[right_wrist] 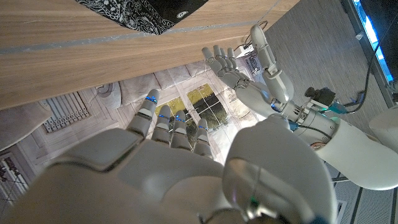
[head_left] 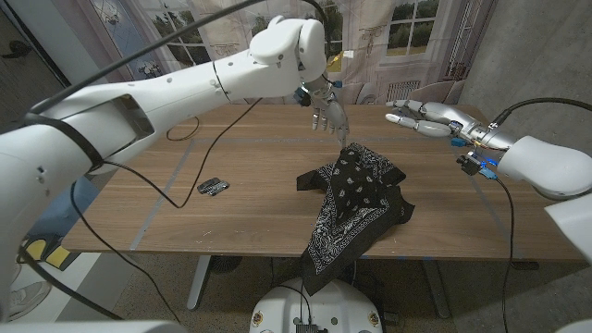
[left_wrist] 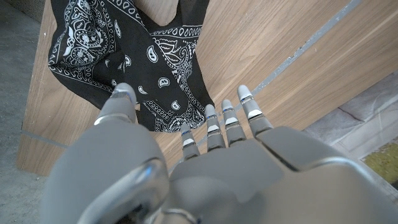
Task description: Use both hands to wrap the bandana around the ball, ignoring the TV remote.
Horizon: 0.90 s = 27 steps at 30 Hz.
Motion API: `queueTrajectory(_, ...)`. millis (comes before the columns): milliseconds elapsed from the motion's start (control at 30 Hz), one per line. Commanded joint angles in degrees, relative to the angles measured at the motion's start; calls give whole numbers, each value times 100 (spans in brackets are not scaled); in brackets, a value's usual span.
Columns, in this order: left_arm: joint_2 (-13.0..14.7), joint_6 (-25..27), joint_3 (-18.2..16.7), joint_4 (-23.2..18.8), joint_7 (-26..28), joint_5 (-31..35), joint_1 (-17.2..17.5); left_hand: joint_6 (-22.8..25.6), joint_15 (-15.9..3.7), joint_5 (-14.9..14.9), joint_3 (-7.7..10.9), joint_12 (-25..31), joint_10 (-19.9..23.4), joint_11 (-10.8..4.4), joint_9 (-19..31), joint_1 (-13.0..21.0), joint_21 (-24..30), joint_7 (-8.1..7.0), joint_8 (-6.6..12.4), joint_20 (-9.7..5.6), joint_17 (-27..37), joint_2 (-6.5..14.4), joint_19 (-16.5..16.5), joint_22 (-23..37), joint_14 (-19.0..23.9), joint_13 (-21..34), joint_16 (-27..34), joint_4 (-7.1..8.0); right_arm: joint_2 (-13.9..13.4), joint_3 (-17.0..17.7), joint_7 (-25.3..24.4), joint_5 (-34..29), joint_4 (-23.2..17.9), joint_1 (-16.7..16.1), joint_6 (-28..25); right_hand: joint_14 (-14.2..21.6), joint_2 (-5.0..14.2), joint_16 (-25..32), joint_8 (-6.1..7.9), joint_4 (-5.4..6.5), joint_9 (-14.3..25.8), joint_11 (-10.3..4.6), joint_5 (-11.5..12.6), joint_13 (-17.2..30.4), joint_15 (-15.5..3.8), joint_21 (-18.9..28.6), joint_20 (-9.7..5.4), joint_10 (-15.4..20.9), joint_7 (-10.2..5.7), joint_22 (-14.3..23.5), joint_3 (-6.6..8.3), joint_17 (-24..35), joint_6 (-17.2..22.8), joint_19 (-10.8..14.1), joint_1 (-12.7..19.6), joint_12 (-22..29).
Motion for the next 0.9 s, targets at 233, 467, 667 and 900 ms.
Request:
queueTrajectory(233, -414, -260, 203, 527, 131, 406, 303, -283, 144, -74, -127, -157, -416, 109, 27, 225, -96, -10, -154, 32, 5, 92, 254, -4, -208, 62, -105, 6, -108, 9, -105, 132, 123, -54, 122, 14, 26, -1, -8, 7, 7, 2, -18, -8, -7, -27, 53, -27, -14, 10, -66, -17, 0, 24, -7, -14)
queueTrajectory(467, -501, -272, 231, 609, 227, 584, 491, -744, 332, -68, -329, -364, -895, 211, 23, 151, -270, -12, -297, 35, 10, -3, 235, -10, -536, 56, -221, 74, -125, 8, -133, 157, 131, -71, 119, 25, 34, 0, -12, 8, 7, -1, -27, -14, -17, -33, 68, -6, -12, 10, -72, -33, 5, 34, -6, -12)
queueTrajectory(667, -577, -318, 278, 612, 362, 747, 682, -683, 233, -42, -374, -281, -665, 142, 21, 163, -298, -23, -232, 27, 5, 1, 323, -5, -339, 42, -141, 87, -146, 35, -132, 145, 72, -101, 115, 29, 37, -2, -17, 8, 8, 2, -37, -20, -21, -39, 73, -8, -14, 11, -80, -50, 10, 43, -5, -20)
queueTrajectory(900, -665, -333, 369, 605, 467, 1045, 850, -200, 45, -45, -393, -139, -198, 1, 15, 329, -266, -19, -54, 21, -19, 119, 749, 2, 10, 1, -56, 61, -170, 14, -130, 127, 63, -83, 70, 29, 41, -6, -24, 9, 8, -6, -46, -26, -25, -47, 92, -9, -15, 11, -88, -66, 7, 48, -6, -27)
